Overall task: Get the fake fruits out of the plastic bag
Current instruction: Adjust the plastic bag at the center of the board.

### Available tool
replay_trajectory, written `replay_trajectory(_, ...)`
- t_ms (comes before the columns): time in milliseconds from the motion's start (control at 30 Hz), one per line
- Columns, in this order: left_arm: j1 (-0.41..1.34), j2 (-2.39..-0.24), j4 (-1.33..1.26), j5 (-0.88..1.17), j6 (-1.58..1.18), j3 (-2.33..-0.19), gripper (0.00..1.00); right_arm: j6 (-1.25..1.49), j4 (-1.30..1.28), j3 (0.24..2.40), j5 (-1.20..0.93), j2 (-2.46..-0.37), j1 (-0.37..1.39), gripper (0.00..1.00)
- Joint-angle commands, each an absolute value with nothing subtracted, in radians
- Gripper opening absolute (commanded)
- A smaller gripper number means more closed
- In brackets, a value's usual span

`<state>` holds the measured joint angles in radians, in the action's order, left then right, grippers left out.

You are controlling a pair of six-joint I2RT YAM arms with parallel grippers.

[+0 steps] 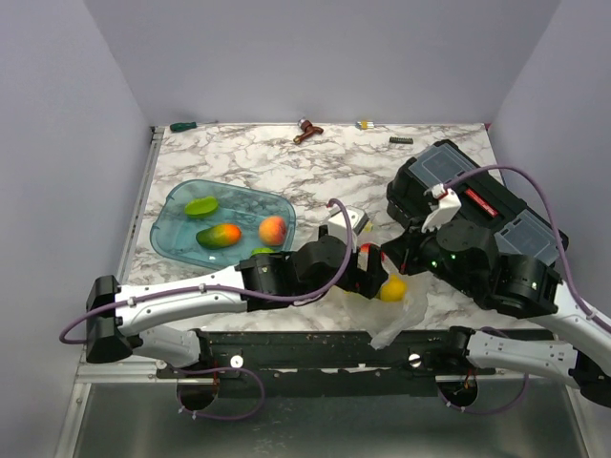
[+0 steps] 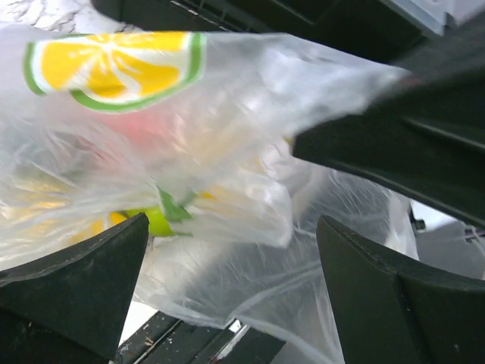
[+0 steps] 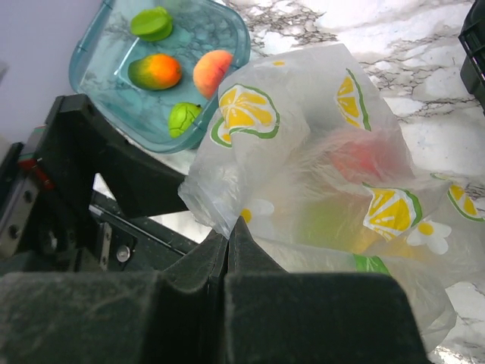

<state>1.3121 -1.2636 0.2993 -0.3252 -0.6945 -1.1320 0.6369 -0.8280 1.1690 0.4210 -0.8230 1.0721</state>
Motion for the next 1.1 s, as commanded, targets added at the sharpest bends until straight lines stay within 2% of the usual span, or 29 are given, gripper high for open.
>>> replay_trajectory(0, 1.294, -1.356, 0.433, -0.425, -0.753, -1.224, 0.89, 0.658, -0.801, 1.158, 0.433, -0.793, 1.074, 0.01)
replay_trajectory(67, 1.274, -1.380, 0.460, -0.432, -0.771, -1.235, 0.85, 0.667, -0.801, 1.163, 0.428, -0.791, 1.075, 0.01)
replay_trajectory(133, 1.252, -1.386, 0.427, -0.437, -0.764, -1.213, 0.73, 0.664, -0.798, 1.155, 0.427, -0.786, 1.076, 0.01)
replay_trajectory(167, 1.236, -1.388, 0.410, -0.422, -0.749, -1.205, 0.59, 0.664, -0.797, 1.150, 0.435, -0.785, 1.076, 0.01)
replay_trajectory(233, 1.204, -1.400, 0.446, -0.397, -0.729, -1.216, 0.38, 0.666, -0.817, 1.146, 0.465, -0.787, 1.076, 0.01)
replay_trajectory(267, 1.188, -1.401, 0.472, -0.380, -0.703, -1.226, 0.31, 0.666, -0.837, 1.145, 0.488, -0.789, 1.075, 0.01)
replay_trajectory(333, 1.157, -1.390, 0.502, -0.307, -0.607, -1.233, 0.22, 0.686, -0.899, 1.148, 0.578, -0.799, 1.075, 0.01)
replay_trajectory(367, 1.141, -1.378, 0.516, -0.271, -0.545, -1.232, 0.10, 0.713, -0.947, 1.151, 0.630, -0.803, 1.075, 0.01)
replay_trajectory(400, 1.125, -1.365, 0.520, -0.220, -0.475, -1.227, 0.03, 0.740, -0.991, 1.154, 0.693, -0.809, 1.075, 0.01)
replay_trajectory(533, 1.057, -1.333, 0.614, -0.140, -0.189, -1.268, 0.01, 0.869, -1.157, 1.191, 0.866, -0.826, 1.075, 0.01)
replay_trajectory(667, 0.971, -1.402, 0.712, -0.218, -0.095, -1.424, 0.00, 0.833, -1.109, 1.183, 0.899, -0.817, 1.075, 0.01)
replay_trajectory(767, 0.925, -1.454, 0.681, -0.218, -0.082, -1.525, 0.00, 0.791, -1.044, 1.189, 0.932, -0.832, 1.075, 0.01)
replay_trajectory(933, 0.883, -1.583, 0.794, -0.305, -0.116, -1.749, 0.00, 0.783, -1.097, 1.285, 0.994, -0.893, 1.075, 0.01)
replay_trajectory(1067, 0.846, -1.602, 0.835, -0.389, -0.157, -1.698, 0.02, 0.721, -1.044, 1.260, 0.933, -0.852, 1.075, 0.01)
